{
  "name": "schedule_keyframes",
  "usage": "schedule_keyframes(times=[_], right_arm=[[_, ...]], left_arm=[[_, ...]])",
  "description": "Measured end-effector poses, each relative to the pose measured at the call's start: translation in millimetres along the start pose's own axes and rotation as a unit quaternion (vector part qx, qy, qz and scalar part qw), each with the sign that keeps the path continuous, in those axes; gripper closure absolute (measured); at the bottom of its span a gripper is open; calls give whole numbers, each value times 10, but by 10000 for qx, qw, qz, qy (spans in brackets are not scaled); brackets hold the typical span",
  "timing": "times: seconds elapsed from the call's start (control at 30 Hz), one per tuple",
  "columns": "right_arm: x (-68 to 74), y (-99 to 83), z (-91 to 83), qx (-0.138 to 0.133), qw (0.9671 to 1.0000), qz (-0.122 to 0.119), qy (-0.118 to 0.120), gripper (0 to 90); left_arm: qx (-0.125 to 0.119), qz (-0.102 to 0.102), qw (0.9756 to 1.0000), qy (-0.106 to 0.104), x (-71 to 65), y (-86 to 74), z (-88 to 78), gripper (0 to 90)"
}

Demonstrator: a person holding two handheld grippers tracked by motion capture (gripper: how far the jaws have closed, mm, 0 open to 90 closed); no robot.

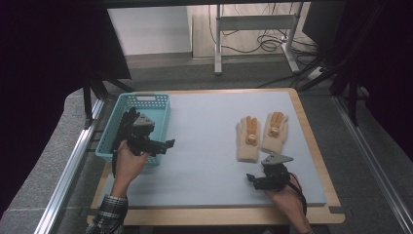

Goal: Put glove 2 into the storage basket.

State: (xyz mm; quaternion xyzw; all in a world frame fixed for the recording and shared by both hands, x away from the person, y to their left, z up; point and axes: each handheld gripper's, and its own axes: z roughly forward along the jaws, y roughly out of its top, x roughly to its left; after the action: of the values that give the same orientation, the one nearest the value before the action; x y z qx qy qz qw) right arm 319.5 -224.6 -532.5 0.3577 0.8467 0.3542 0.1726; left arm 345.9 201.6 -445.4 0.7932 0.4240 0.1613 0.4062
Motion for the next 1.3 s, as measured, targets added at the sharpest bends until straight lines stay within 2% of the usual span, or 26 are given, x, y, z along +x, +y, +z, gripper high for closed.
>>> schedule_keyframes(times=[0.07, 0.3, 0.43, 0.57, 0.73, 0.83, 0.9, 1.0, 1.13, 1.23, 1.3], right_arm=[[1, -1, 0, -3, 10000, -5, -9, 199], [2, -3, -1, 0, 10000, -39, -19, 197], [7, -2, 0, -4, 10000, -11, -29, 196], [8, -2, 0, -5, 10000, -17, -31, 195], [8, -2, 1, -5, 10000, -20, -34, 194], [10, -2, 1, -11, 10000, -5, -32, 194], [9, -2, 1, -14, 10000, -5, -29, 194], [9, -2, 1, -13, 10000, -7, -25, 194], [8, -2, -1, -13, 10000, -4, -19, 195], [7, -3, -1, -15, 10000, 2, -14, 196], [7, -3, -2, -15, 10000, 2, -14, 196]], left_arm=[[-19, 21, 10000, -75, -100, -12, 30, 5], [2, 358, 9991, -215, -441, -124, 147, 6], [-60, 367, 9987, -346, -594, -253, 218, 6], [-12, 374, 9986, -377, -697, -399, 298, 8], [65, 376, 9986, -377, -764, -582, 410, 10], [207, 409, 9984, -322, -783, -685, 489, 11], [396, 513, 9977, -179, -789, -735, 536, 10], [504, 509, 9974, -90, -789, -808, 587, 11], [651, 527, 9965, 51, -786, -882, 640, 10], [650, 394, 9971, 48, -763, -893, 642, 13], [659, 390, 9971, 26, -762, -894, 647, 15]])
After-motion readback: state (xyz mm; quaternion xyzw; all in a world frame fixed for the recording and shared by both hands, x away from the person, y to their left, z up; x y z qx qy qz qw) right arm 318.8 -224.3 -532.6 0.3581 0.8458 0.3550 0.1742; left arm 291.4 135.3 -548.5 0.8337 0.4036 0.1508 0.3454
